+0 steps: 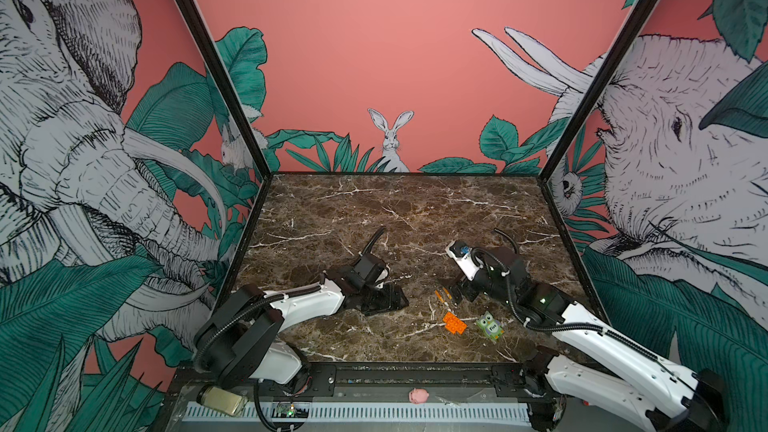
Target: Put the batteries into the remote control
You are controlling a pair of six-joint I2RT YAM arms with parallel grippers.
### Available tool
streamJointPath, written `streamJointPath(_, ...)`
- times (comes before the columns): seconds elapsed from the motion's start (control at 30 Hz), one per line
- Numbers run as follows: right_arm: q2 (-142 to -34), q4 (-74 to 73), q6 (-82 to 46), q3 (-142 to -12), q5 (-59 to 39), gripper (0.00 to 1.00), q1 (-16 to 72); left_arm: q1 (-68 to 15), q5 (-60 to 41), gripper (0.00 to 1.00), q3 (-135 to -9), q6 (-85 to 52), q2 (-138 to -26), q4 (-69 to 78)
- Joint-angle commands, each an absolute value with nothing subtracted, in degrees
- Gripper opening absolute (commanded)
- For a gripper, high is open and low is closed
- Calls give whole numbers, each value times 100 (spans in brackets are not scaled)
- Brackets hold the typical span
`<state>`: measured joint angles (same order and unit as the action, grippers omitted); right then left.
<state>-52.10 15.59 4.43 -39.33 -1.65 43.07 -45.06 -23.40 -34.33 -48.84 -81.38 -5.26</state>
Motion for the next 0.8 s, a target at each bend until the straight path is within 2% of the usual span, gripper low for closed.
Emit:
streamJointPath(0.0,-5420,1832,144,-4198,77,99,4263,-4544,-2285,82,-3428,-4923,-8149,-536)
streamJointPath(0.23,-5981,1951,-263,-4551,-157,98,4259,-4491,-1669,77,-3834,-3935,-6920,-2255)
streamJointPath(0.33,-6317,2041,-442,-4787,-302,98,4260,-4131,-1508,73,-3973,-3565,-6378,-2901)
streamJointPath(0.5,-6851,2025,-661,-5139,-597,97,4278,-3077,-1585,72,-3773,-3157,-5834,-3221)
streamJointPath(0.77,-7579,1499,-654,-5376,-961,97,4713,-2327,-1700,74,-3391,-2869,-5765,-3237)
